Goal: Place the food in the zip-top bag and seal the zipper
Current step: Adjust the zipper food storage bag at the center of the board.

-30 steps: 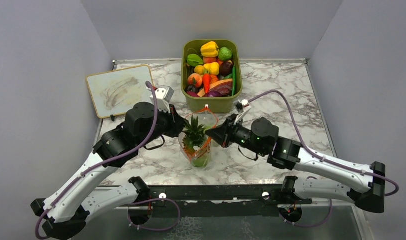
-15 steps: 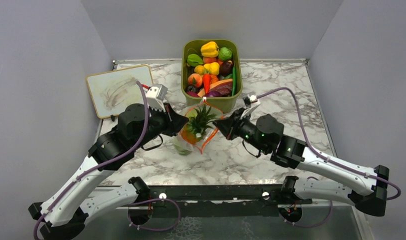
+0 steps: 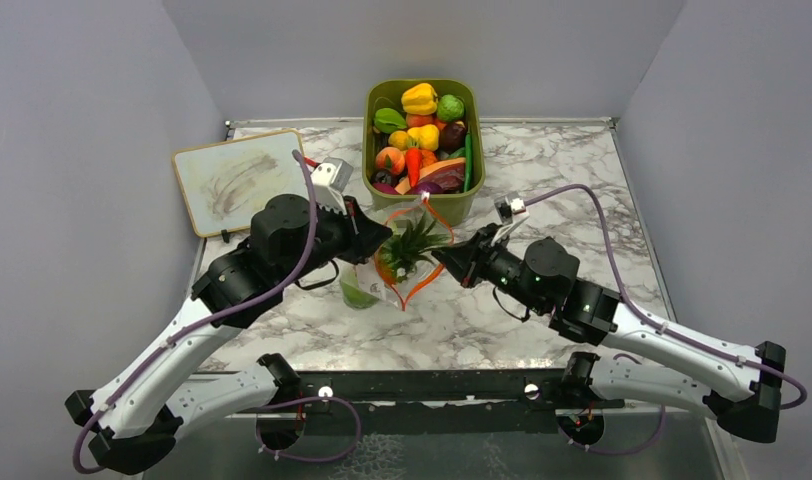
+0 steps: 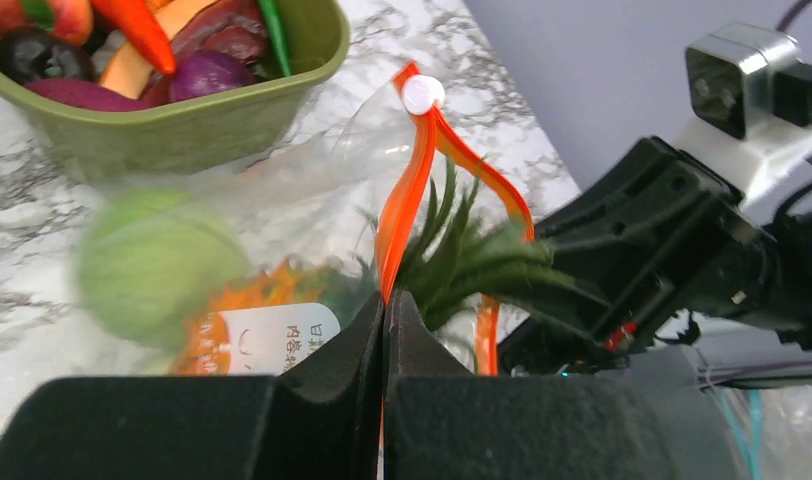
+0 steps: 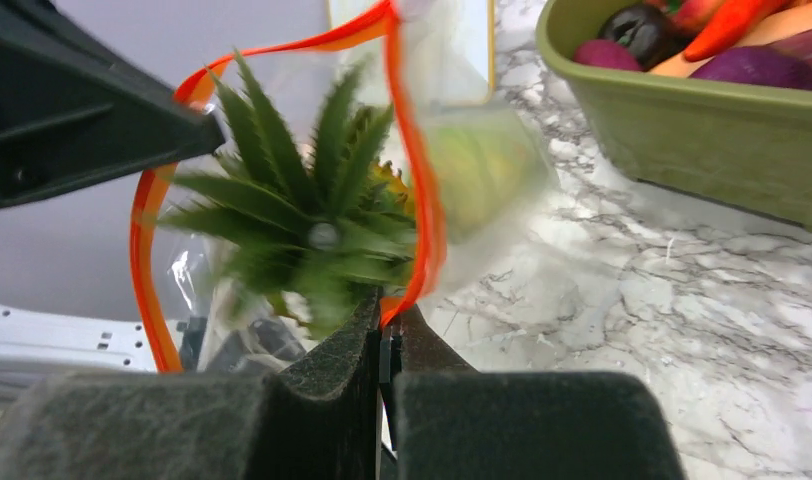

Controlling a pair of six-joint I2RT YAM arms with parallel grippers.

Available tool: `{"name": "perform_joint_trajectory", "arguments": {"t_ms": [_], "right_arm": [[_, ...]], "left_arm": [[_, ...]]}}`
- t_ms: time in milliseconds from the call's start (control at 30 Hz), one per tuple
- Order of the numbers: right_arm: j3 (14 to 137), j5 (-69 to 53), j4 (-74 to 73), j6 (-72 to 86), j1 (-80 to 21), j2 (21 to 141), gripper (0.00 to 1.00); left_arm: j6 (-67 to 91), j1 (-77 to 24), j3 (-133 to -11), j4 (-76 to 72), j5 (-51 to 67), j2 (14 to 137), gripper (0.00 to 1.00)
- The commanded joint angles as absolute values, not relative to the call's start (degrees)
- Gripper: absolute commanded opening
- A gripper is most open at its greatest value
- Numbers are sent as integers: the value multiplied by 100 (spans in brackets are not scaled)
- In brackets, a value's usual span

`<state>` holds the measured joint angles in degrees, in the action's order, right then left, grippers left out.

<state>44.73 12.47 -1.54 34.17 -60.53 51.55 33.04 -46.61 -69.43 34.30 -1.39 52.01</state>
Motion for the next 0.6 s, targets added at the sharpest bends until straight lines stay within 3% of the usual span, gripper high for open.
{"name": "perform_joint_trajectory", "arguments": {"t_ms": [0, 133, 400, 567], "right_arm": [[4774, 1546, -218, 3368, -6034, 4843, 1], [4275, 558, 337, 3583, -6037, 5189, 1], [4680, 2314, -214, 3068, -5990, 4888, 1], [4051, 601, 930, 3454, -5998, 4938, 1]], "left_arm": [[3457, -4667, -6587, 2649, 386, 4772, 0], [3111, -4667, -6542, 2703, -80, 4927, 0], [3280, -4666, -6426, 2628, 65, 4846, 0], [2809, -4667, -7100, 2637, -308, 5352, 0]]}}
